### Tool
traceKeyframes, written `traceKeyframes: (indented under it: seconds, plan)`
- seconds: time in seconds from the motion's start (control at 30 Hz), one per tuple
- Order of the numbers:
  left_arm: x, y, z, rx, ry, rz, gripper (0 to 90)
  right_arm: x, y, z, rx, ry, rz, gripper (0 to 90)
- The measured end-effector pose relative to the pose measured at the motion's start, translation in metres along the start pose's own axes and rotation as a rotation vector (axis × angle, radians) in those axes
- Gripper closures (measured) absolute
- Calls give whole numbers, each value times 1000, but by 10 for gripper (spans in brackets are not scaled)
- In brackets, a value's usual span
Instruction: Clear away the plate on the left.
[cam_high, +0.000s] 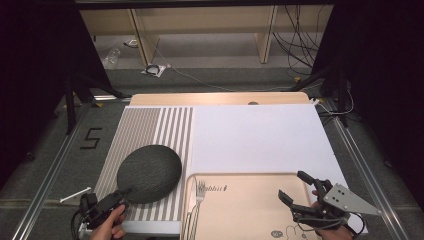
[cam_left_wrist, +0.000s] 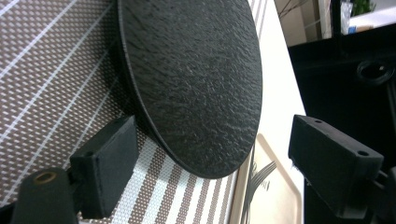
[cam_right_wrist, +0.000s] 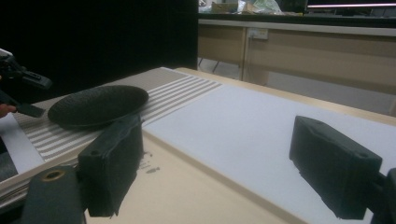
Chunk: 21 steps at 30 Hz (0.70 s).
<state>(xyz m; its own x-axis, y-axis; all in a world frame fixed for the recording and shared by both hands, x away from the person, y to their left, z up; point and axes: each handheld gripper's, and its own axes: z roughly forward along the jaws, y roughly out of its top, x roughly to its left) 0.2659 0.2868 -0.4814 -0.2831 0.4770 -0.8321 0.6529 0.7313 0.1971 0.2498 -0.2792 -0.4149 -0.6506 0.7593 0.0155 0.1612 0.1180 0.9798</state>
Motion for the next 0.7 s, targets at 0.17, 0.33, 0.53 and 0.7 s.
traceKeyframes:
  seconds: [0.17,0.33,0.53,0.7]
  plan:
    - [0,0,4,0,-18,-13,160,1,0,1,-1,14,-4,163]
    - [3,0,7,3,-14,-45,164,1,0,0,-2,17,-3,161]
    - [4,1,10,3,-1,-51,165,0,0,0,-6,19,4,158]
    - [5,1,12,-3,-1,-68,172,0,0,0,-5,19,5,149]
